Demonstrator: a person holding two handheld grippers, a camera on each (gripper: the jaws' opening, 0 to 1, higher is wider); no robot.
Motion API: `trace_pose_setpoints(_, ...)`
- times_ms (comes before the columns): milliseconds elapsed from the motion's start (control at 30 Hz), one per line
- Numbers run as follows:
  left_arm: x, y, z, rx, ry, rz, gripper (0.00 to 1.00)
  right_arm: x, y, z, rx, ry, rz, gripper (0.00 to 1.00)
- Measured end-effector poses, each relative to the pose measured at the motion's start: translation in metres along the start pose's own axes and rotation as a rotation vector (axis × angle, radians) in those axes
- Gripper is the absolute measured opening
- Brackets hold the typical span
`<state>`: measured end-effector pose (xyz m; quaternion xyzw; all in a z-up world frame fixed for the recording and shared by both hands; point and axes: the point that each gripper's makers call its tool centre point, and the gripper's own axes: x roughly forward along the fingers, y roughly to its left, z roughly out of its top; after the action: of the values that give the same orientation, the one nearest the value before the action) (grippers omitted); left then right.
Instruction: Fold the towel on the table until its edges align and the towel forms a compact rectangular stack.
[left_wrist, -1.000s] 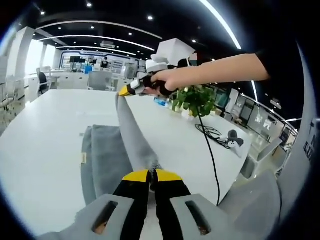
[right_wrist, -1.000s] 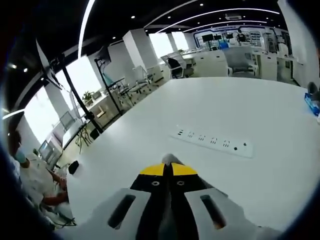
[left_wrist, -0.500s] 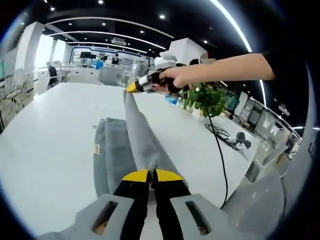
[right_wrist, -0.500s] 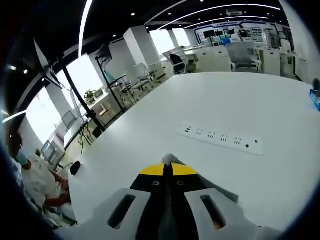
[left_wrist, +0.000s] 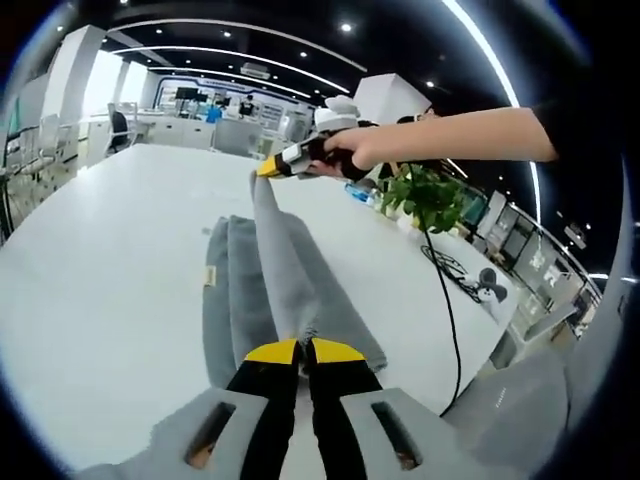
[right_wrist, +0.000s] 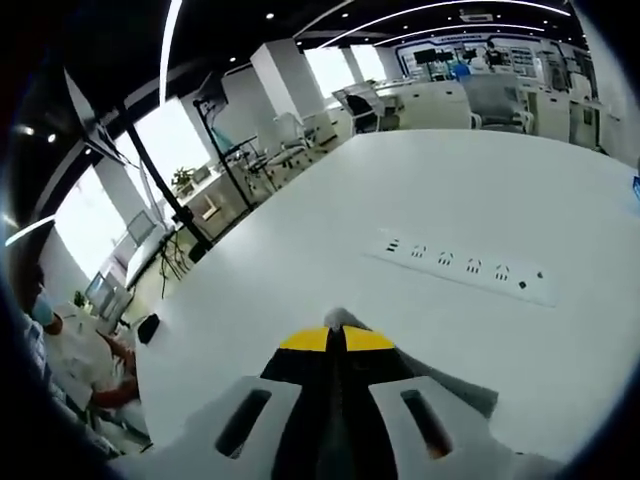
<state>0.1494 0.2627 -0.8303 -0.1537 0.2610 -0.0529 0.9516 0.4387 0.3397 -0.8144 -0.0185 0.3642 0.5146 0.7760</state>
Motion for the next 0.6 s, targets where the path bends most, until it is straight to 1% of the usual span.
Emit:
trace_pose_setpoints(67, 0.0, 0.005, -0.004, -0.006, 0.009, 0.01, 0.04, 0.004, -0.001, -0.003, 0.003, 0.009, -0.004, 0.0)
trace_pose_setpoints(200, -0.001, 0.014, -0.007, -0.02, 0.009, 0.023, 0.04, 0.012, -0.002, -0.008, 0.018, 0.015, -0.007, 0.0)
trace_pose_setpoints(300, 0.0, 0.017, -0.01, -0.033, 0.016, 0.025, 0.04, 0.019, 0.001, -0.01, 0.063, 0.011, 0.003, 0.0)
trace_pose_setpoints(367, 0.001, 0.019, -0.013, -0.047, 0.021, 0.023, 0.04, 0.023, 0.001, -0.011, 0.063, 0.015, 0.0, 0.0)
trace_pose_setpoints(500, 0.002, 0.025, -0.019, -0.058, 0.036, 0.037, 0.04, 0.03, -0.001, -0.017, 0.064, 0.028, -0.009, 0.0)
trace_pose_setpoints(533, 0.002, 0.029, -0.022, -0.074, 0.039, 0.05, 0.04, 0.033, -0.002, -0.02, 0.071, 0.031, -0.013, 0.0)
trace_pose_setpoints(600, 0.003, 0.036, -0.026, -0.085, 0.039, 0.055, 0.04, 0.037, -0.003, -0.023, 0.079, 0.032, -0.018, 0.0)
